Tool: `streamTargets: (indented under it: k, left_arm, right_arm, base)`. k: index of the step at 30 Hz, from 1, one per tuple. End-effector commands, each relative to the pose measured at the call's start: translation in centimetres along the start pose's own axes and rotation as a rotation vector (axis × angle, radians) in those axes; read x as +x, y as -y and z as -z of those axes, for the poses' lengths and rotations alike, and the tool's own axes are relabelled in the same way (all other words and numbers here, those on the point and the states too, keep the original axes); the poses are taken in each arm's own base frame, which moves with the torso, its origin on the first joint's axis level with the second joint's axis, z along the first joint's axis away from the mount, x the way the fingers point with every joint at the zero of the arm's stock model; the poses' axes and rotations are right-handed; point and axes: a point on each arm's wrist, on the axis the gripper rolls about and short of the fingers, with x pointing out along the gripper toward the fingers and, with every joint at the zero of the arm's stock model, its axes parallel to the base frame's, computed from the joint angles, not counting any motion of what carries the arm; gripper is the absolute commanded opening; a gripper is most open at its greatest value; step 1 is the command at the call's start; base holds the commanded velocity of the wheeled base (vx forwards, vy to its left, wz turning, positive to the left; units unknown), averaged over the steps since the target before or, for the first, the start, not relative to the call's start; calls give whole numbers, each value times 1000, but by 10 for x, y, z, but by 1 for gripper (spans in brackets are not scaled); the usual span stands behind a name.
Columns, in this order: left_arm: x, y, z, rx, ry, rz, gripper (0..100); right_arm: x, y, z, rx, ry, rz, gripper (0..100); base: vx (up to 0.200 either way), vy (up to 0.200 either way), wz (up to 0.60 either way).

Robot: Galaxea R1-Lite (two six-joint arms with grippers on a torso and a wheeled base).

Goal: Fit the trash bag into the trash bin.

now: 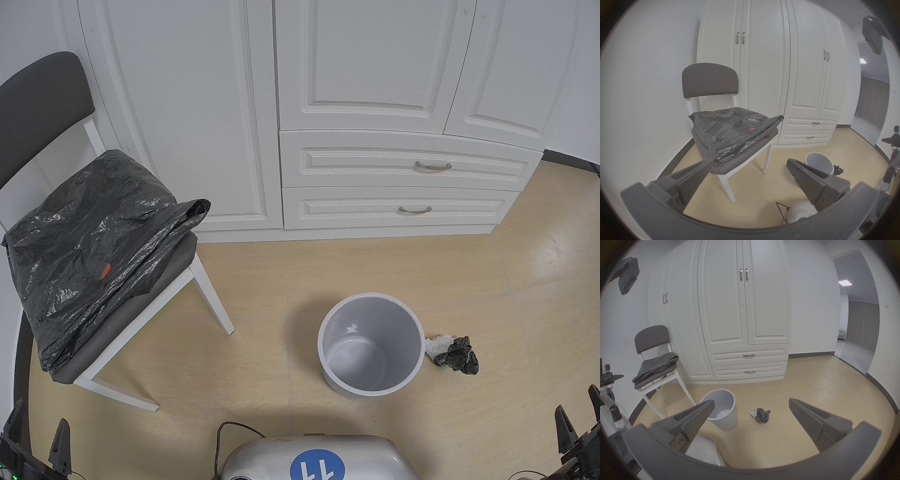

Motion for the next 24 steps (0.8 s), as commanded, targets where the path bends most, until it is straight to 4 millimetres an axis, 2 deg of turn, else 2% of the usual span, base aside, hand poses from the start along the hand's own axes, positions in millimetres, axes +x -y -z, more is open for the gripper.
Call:
streamTargets:
  k: [1, 11, 15, 18, 24]
  left_arm:
    - [0, 0, 5, 0, -3, -2, 100]
    - [0, 0, 5, 10, -1, -3, 100]
    - [0, 1, 5, 101, -1, 40, 100]
    - [0, 1, 5, 104, 3, 51, 100]
    - [0, 0, 4, -24, 4, -15, 100]
  right_arm:
    - [0, 0, 4, 0, 0, 0, 100]
    - [0, 0, 5, -6, -2, -2, 100]
    - [0, 0, 5, -86, 0, -16, 100]
    - [0, -1, 5, -89, 2, -23, 100]
    - [0, 0, 4, -9, 4, -10, 100]
  base:
    - [0, 0, 0]
    - [0, 0, 0]
    - [0, 0, 0]
    - [0, 0, 0]
    - [0, 0, 0]
